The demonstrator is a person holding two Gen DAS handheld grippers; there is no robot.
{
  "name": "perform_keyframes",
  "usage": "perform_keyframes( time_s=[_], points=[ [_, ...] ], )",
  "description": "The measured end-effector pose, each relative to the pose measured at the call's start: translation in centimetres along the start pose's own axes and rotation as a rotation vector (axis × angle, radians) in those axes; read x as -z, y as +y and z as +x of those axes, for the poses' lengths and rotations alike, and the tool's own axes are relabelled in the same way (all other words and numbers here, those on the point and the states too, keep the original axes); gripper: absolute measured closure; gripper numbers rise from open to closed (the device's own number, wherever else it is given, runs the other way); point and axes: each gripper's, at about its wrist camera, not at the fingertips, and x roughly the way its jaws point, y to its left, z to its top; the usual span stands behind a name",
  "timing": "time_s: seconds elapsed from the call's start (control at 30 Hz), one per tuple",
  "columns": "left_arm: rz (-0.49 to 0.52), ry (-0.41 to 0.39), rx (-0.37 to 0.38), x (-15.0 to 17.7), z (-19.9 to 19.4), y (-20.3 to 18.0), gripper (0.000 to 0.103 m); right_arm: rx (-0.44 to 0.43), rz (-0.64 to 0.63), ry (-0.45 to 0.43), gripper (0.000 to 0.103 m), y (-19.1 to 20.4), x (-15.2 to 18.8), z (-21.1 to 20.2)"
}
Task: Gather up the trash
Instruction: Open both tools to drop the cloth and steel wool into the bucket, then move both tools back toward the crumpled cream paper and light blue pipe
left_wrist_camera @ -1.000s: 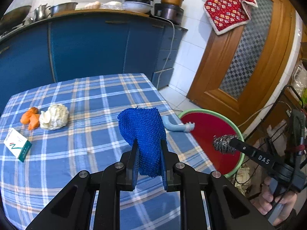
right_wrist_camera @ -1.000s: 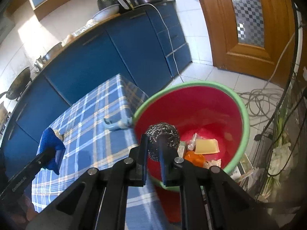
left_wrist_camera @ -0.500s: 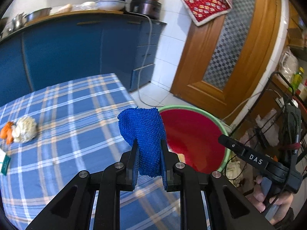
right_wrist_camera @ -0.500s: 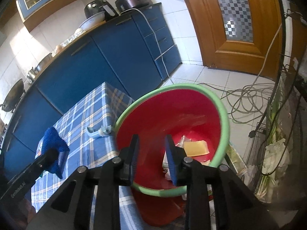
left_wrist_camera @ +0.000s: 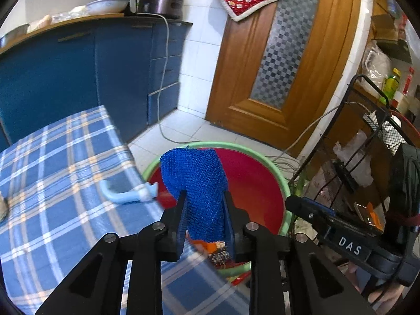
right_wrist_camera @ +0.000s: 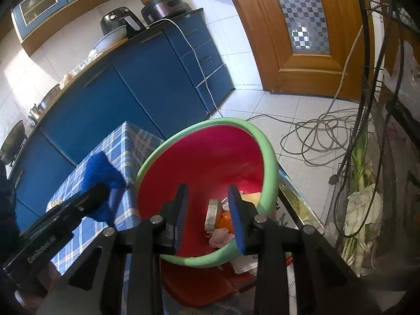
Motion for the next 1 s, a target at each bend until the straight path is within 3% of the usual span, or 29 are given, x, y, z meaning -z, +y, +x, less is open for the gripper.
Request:
perform_keyframes(
  time_s=[0.1,0.17,0.6,1.0],
  points=[
    [0.006,-0.003,0.004,-0.2,0.5,-0.4,0.066,0.0,0.007,0.001,0.069,-0.3,0.0,0.1],
    [0.005,-0.001,0.0,-0.3,0.7,-0.5,0.065,-0.001,0.012,0.002,0.069,-0.6,0.1,0.1],
    [-0.03,-0.021,-0.043,-0.1,-1.1,1.4,0.065,-0.025,-0.005,0.002,0.064,0.6,0.4,-0.3],
    [-0.117,-0.065,-0.152,0.4,-4.9,7.0,0.065,-0.071,-0.07,0.013,0.054,4.7,1.0,-0.3]
  ],
)
